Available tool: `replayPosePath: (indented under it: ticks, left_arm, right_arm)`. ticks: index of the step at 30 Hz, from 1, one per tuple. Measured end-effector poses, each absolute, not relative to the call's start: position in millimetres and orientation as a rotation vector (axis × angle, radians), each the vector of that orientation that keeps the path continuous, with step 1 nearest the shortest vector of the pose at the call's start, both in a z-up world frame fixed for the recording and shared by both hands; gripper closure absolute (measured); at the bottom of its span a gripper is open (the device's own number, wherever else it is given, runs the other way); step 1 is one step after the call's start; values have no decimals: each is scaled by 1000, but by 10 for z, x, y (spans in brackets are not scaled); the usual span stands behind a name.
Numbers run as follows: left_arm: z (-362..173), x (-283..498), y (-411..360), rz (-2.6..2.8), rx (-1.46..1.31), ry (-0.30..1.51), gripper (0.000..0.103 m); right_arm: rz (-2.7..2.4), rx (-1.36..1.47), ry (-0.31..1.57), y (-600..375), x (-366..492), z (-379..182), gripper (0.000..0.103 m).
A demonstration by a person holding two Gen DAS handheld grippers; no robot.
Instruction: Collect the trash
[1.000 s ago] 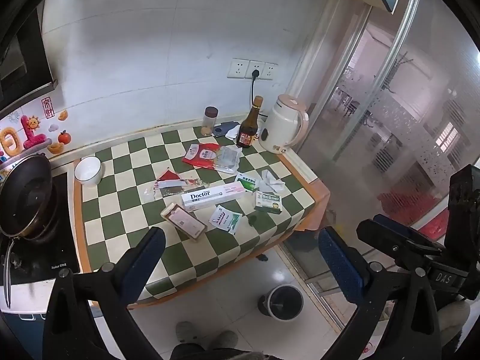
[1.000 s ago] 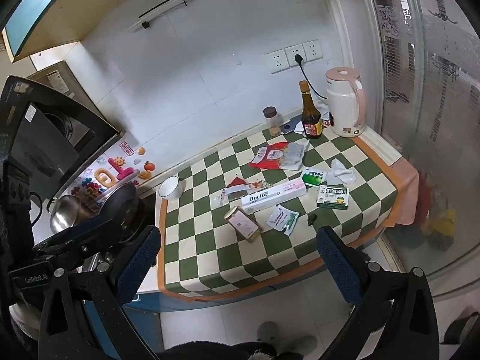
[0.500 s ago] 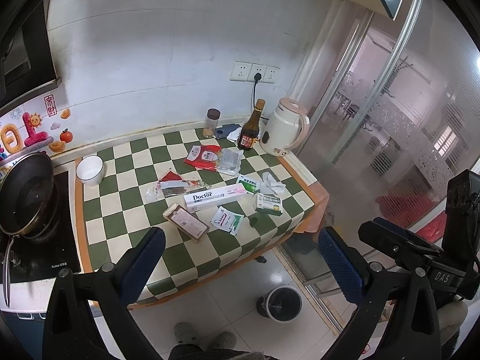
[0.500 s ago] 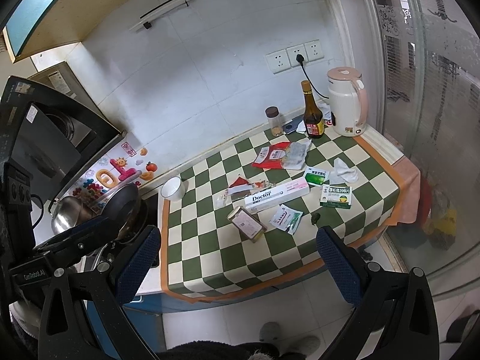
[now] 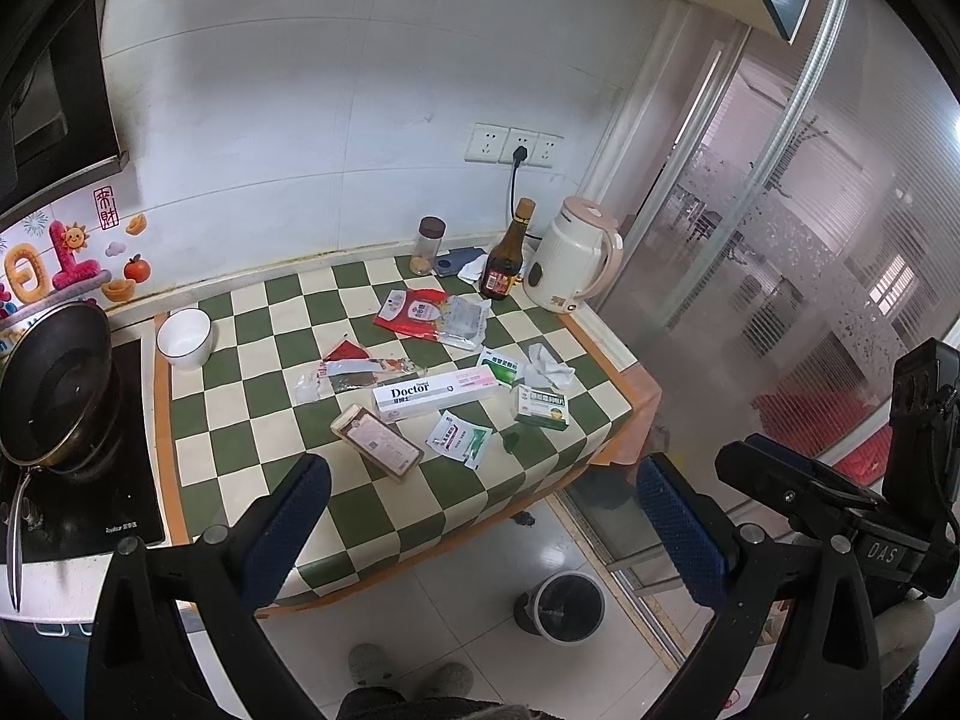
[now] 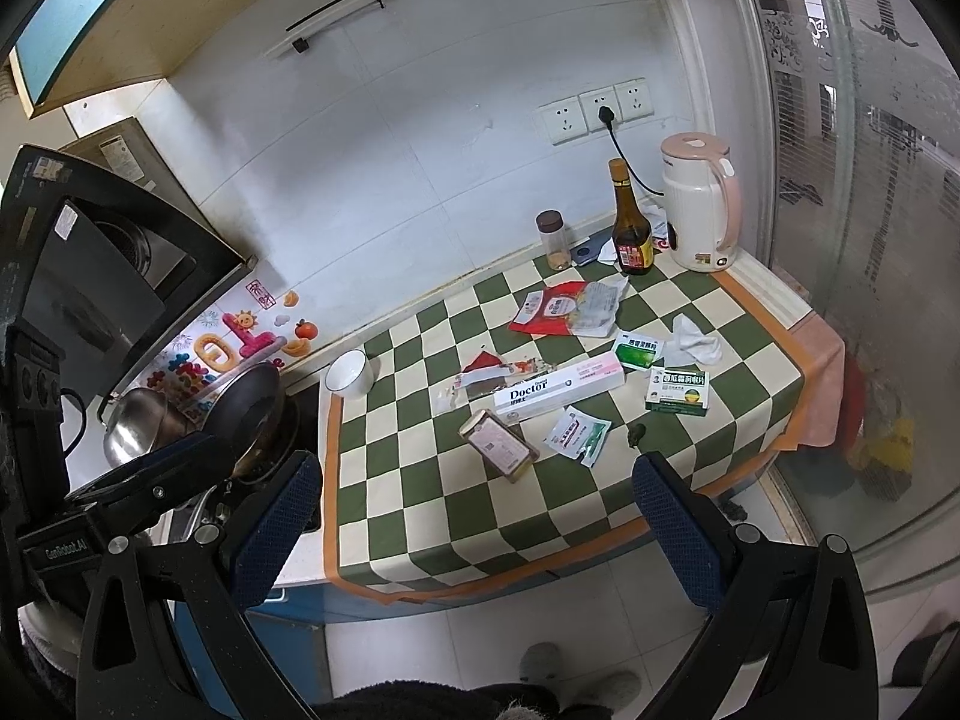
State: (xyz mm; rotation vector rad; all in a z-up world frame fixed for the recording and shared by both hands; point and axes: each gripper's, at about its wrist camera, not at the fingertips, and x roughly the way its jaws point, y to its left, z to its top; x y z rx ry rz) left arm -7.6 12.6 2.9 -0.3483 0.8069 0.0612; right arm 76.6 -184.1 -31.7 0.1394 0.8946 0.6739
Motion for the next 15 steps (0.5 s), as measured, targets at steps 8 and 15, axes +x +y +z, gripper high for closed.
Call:
replayPosePath:
  ticks: [8, 15]
  left_arm:
    - [7, -146, 182, 60, -349, 805, 0]
    - [8, -165, 190, 60, -350, 806, 0]
  right_arm:
    - [666, 135, 891, -1809, 676, -364, 0]
    - [665, 134, 891, -1829, 695, -378, 0]
